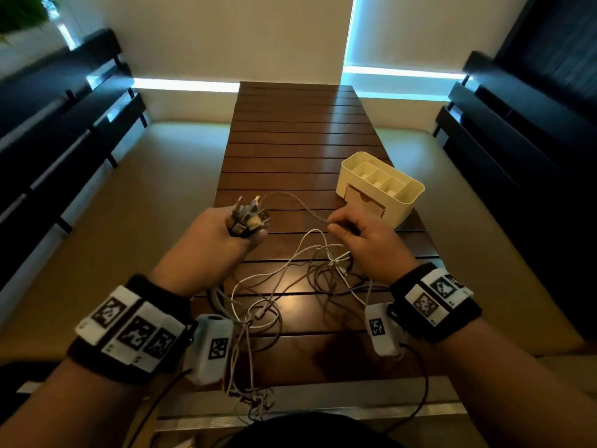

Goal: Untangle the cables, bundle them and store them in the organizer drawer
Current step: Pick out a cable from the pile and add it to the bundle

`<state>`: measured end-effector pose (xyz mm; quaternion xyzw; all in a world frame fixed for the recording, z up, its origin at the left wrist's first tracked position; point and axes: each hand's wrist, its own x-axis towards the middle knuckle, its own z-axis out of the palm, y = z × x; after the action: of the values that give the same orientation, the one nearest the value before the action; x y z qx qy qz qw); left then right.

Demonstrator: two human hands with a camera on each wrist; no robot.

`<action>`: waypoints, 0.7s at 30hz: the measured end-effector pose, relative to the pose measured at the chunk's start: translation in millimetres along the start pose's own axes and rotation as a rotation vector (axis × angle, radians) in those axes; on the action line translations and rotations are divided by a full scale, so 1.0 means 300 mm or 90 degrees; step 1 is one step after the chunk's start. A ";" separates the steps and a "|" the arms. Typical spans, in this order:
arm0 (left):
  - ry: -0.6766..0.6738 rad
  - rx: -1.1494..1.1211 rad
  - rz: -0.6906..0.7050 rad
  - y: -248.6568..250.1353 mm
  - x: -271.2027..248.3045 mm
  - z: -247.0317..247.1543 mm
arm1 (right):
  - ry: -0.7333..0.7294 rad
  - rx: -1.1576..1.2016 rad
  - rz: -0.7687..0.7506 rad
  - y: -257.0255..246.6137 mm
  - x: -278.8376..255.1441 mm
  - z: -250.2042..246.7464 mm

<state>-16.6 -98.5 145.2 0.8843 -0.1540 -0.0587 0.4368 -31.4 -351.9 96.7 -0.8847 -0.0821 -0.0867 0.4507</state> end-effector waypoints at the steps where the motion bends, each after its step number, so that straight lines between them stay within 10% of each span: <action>1: 0.034 -0.001 0.030 0.019 0.002 0.018 | -0.024 -0.002 -0.020 -0.010 -0.001 0.010; 7: 0.179 -0.076 0.072 0.041 0.014 0.090 | -0.126 -0.076 -0.045 0.004 0.015 0.057; 14: -0.097 0.014 0.073 0.031 0.041 0.138 | -0.093 -0.042 -0.133 -0.015 0.028 0.052; 21: -0.052 -0.106 0.027 0.025 0.040 0.110 | -0.182 -0.038 0.029 0.063 -0.002 0.065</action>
<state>-14.8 -131.6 131.2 0.8384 -0.1848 -0.0982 0.5033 -26.1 -347.0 70.6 -0.9026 -0.1230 0.0482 0.4096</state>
